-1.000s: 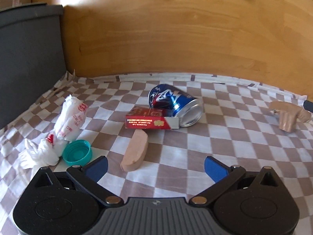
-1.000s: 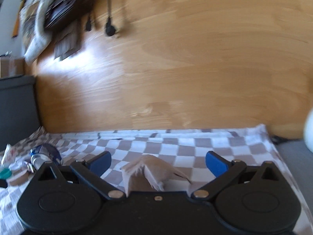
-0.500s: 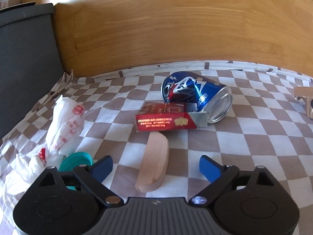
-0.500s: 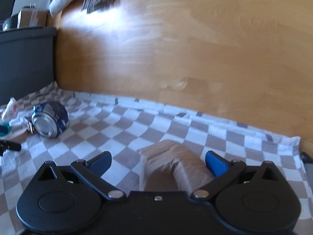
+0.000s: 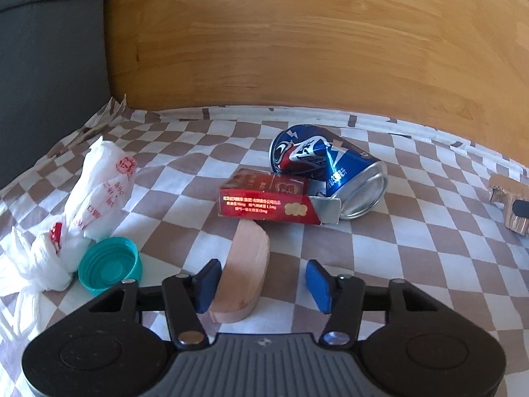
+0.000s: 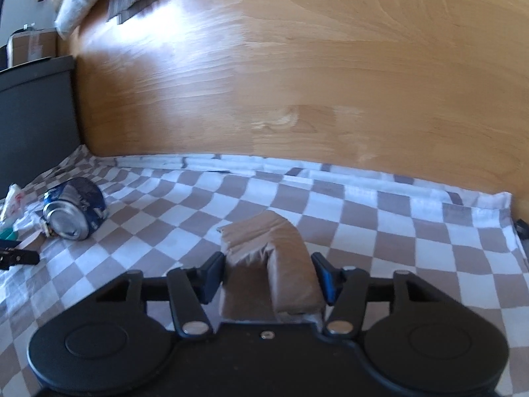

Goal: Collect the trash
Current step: 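Grasp the tan sponge piece with left tool while right tool grasps the cardboard piece, then carry the sponge piece and cardboard with both tools over the wastebasket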

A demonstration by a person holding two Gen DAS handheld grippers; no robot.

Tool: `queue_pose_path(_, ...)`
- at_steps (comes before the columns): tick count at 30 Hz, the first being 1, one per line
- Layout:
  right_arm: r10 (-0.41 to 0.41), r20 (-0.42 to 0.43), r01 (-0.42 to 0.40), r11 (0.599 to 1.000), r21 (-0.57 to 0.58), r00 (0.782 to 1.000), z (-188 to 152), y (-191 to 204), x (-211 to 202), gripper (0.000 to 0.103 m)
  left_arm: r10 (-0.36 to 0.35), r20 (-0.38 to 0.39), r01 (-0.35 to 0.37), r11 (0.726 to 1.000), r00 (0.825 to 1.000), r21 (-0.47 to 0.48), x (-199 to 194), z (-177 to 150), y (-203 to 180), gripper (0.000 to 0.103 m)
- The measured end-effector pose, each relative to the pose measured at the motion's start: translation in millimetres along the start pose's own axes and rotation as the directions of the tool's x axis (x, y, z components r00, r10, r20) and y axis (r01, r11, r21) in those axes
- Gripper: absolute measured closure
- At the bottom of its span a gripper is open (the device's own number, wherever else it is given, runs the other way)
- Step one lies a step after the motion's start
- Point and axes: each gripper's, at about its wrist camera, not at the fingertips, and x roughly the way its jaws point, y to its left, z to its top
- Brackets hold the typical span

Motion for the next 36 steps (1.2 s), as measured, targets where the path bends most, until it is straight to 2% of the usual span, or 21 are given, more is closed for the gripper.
queue_pose_path(2, 0.01, 0.019, -0.009, 1.0, -0.02, 1.0, 0, 3, -3, 0.049, 0.016, 0.001, -0.016, 0.999, 1.0, -0.035, -4, -1, 3, 0.064)
queue_pose_path(3, 0.017, 0.028, -0.016, 0.999, -0.03, 0.999, 0, 5, -5, 0.05, 0.027, -0.001, -0.027, 0.998, 1.0, -0.058, -6, -2, 5, 0.075)
queue_pose_path(4, 0.02, 0.035, -0.018, 0.999, -0.041, 0.999, 0, 7, -7, 0.05, 0.033, -0.005, -0.033, 0.996, 0.999, -0.079, -8, -2, 6, 0.076)
queue_pose_path(14, 0.017, 0.064, -0.013, 0.999, -0.052, 0.998, -8, 16, -32, 0.05, 0.051, -0.042, -0.053, 0.997, 0.998, -0.063, -37, -15, -8, 0.077)
queue_pose_path(20, 0.005, 0.067, -0.005, 1.0, -0.01, 0.998, -15, 18, -58, 0.05, 0.024, -0.003, -0.025, 0.996, 1.0, -0.08, -62, -31, -24, 0.077)
queue_pose_path(24, -0.007, 0.076, 0.006, 1.0, 0.014, 0.997, -19, 20, -78, 0.05, 0.032, 0.026, -0.029, 0.995, 0.999, -0.1, -79, -37, -36, 0.077)
queue_pose_path(28, -0.001, 0.08, -0.003, 0.999, 0.049, 0.997, -20, 23, -98, 0.05, 0.037, 0.046, -0.033, 0.996, 0.998, -0.081, -97, -39, -48, 0.077)
queue_pose_path(30, 0.017, 0.068, -0.021, 0.998, 0.055, 0.998, -20, 27, -106, 0.05, 0.031, 0.067, -0.025, 0.997, 0.997, -0.078, -109, -39, -52, 0.077)
queue_pose_path(36, 0.001, 0.063, -0.003, 1.0, 0.027, 0.998, -18, 50, -132, 0.05, 0.019, 0.093, -0.013, 0.998, 0.996, -0.06, -143, -38, -61, 0.077)
